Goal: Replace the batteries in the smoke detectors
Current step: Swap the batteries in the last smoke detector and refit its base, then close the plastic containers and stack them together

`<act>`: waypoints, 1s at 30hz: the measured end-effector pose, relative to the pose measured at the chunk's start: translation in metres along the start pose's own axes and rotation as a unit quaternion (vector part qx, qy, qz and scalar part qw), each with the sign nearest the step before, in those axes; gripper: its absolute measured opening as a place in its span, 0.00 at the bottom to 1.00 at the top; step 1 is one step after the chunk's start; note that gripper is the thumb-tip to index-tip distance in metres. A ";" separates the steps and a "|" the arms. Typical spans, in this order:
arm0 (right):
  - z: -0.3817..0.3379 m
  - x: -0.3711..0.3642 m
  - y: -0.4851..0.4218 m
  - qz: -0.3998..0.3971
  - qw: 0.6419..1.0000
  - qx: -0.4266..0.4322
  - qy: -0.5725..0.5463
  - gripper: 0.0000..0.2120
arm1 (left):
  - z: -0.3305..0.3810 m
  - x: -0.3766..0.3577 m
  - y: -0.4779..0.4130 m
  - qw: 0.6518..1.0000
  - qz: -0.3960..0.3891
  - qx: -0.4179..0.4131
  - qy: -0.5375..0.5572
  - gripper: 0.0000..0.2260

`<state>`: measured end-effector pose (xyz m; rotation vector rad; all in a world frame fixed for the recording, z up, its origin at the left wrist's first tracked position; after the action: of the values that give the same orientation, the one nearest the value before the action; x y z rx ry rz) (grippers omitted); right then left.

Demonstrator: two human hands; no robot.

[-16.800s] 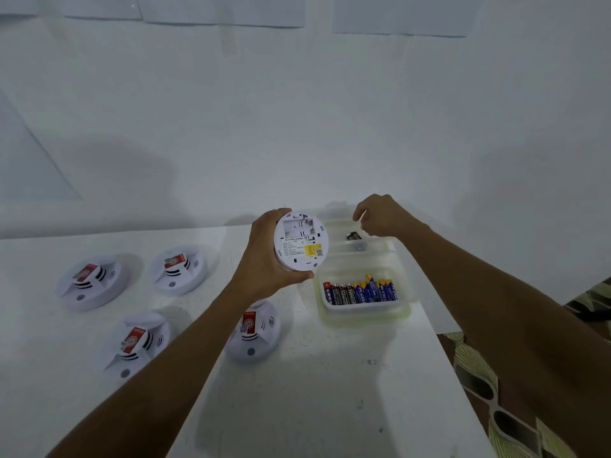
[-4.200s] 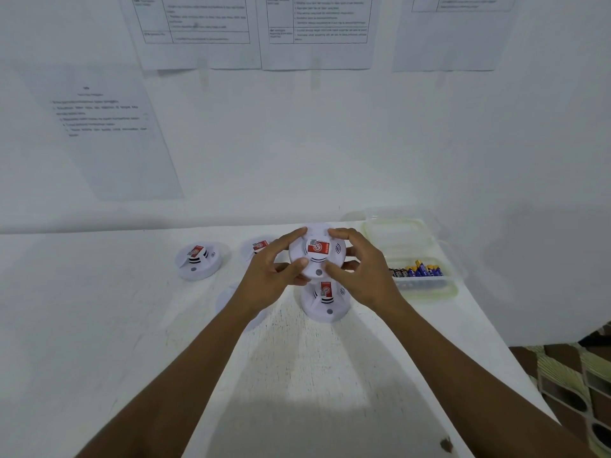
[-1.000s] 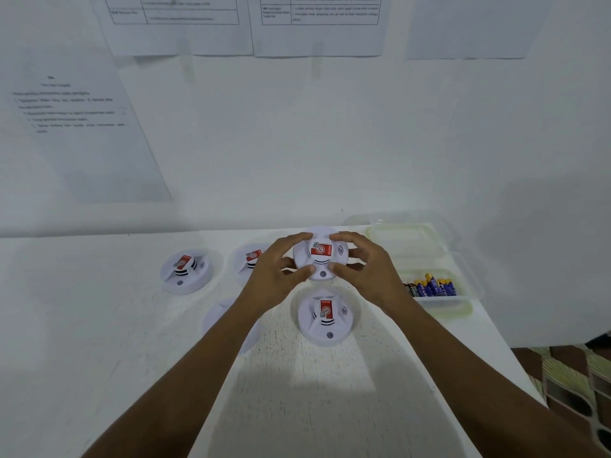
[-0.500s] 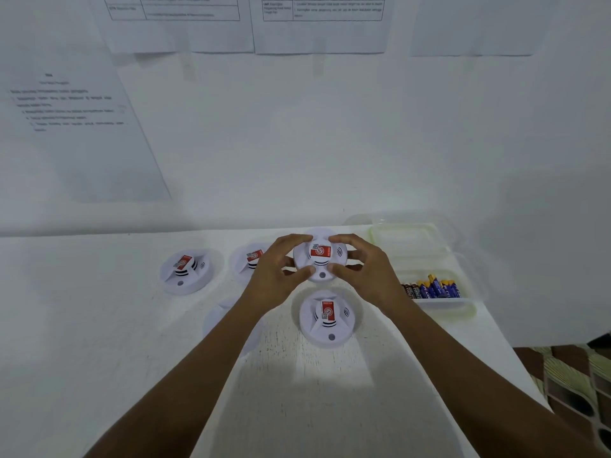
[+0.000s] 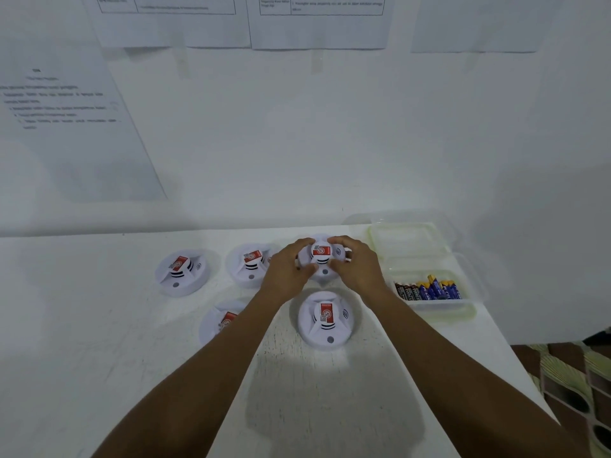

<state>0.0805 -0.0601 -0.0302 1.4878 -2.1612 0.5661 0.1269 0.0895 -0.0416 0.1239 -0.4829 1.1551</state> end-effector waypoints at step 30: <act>0.111 0.204 0.078 0.107 0.988 -0.052 0.102 0.08 | 0.084 -0.119 0.034 0.988 -0.150 -0.039 -0.017 0.46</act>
<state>-0.0721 -0.2504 -0.0085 1.0992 -2.1651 0.6379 0.0330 -0.0261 -0.0226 0.1432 -0.5191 0.8397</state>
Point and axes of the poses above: each hand's wrist, its own y-axis away from the middle knuckle, its own x-axis out of the back of the hand, z = x × y, the point moved 4 cm from there along -y, towards the middle knuckle, and after that the axes turned 6 degrees about y, right-handed, at the moved point
